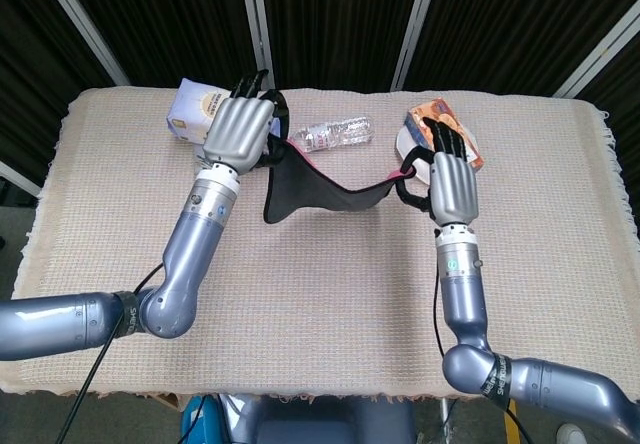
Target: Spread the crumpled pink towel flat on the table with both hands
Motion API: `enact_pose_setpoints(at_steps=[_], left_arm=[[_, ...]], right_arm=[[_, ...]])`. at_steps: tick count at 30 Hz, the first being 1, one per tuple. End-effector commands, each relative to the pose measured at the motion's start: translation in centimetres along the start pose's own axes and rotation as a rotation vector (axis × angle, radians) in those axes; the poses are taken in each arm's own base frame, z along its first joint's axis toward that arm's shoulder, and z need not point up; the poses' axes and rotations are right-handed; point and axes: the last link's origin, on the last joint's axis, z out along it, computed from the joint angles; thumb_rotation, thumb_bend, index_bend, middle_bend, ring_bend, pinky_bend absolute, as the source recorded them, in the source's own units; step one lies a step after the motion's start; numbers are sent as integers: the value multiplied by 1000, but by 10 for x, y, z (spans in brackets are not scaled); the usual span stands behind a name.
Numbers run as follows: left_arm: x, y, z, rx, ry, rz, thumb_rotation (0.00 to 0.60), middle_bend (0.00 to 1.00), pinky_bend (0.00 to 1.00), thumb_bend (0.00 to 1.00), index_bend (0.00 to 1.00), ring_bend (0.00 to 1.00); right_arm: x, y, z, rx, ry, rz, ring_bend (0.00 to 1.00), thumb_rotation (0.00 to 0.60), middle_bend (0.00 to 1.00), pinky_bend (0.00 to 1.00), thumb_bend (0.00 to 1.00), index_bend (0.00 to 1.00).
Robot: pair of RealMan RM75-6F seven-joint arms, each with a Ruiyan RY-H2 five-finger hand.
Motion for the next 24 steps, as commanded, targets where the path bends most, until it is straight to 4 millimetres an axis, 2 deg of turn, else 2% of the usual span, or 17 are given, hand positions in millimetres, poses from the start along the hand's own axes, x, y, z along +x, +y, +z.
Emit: enact_pose_setpoints(at_steps=[1,8,16,24], left_arm=[[-4,3,7,1,17,-14,600,288,35,541,685,8],[-18,-1,17,16,23,-27,600,287,35,541,684,8],[-28,-9,29,35,38,-44,600,286,35,541,682,8],[-40,-15,31,36,29,-48,600,287,36,541,681,8]], right_arm=[[-3,-3,10,-5,11,10,0,600,124,0,616,666],[-3,-2,26,-13,49,27,0,600,124,0,616,666],[1,-11,38,23,94,47,0,600,123,0,616,667],[-2,13,33,-19,82,11,0,600,123,0,616,667]])
